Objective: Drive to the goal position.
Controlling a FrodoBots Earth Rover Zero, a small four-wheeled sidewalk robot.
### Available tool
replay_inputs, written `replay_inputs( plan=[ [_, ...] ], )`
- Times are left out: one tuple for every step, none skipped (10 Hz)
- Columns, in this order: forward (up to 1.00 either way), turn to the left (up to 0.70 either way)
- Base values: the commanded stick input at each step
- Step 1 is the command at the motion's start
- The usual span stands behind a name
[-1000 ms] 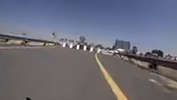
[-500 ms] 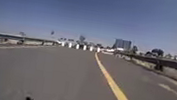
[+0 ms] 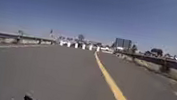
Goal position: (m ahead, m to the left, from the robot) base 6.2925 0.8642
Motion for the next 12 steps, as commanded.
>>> replay_inputs(
  plan=[
    [1.0, 0.0],
    [1.0, 0.0],
    [1.0, 0.0],
    [1.0, 0.0],
    [1.0, 0.0],
    [1.0, 0.0],
    [1.0, 0.0],
    [1.0, 0.0],
    [1.0, 0.0],
    [1.0, 0.0],
    [1.0, 0.0],
    [1.0, 0.0]
  ],
)
